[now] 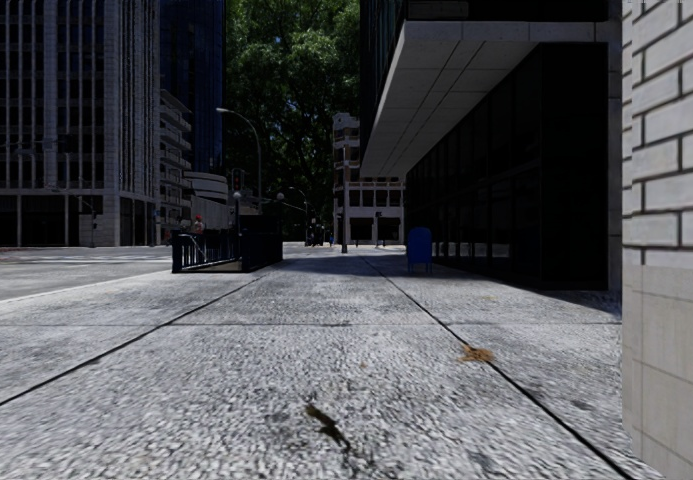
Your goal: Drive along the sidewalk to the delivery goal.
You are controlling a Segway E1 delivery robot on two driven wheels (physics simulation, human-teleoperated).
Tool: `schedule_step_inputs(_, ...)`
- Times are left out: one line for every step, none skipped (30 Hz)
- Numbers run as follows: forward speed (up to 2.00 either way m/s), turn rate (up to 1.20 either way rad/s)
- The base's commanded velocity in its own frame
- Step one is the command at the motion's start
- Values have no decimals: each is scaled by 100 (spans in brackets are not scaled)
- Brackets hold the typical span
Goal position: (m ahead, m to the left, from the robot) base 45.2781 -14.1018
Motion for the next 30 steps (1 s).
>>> schedule_step_inputs(200,0)
schedule_step_inputs(200,0)
schedule_step_inputs(200,0)
schedule_step_inputs(200,0)
schedule_step_inputs(200,0)
schedule_step_inputs(200,0)
schedule_step_inputs(200,0)
schedule_step_inputs(200,0)
schedule_step_inputs(200,0)
schedule_step_inputs(200,0)
schedule_step_inputs(200,0)
schedule_step_inputs(200,0)
schedule_step_inputs(200,0)
schedule_step_inputs(200,0)
schedule_step_inputs(200,0)
schedule_step_inputs(200,0)
schedule_step_inputs(200,0)
schedule_step_inputs(200,0)
schedule_step_inputs(200,0)
schedule_step_inputs(200,0)
schedule_step_inputs(200,0)
schedule_step_inputs(200,0)
schedule_step_inputs(200,0)
schedule_step_inputs(200,0)
schedule_step_inputs(200,0)
schedule_step_inputs(200,0)
schedule_step_inputs(200,0)
schedule_step_inputs(200,0)
schedule_step_inputs(200,0)
schedule_step_inputs(200,0)
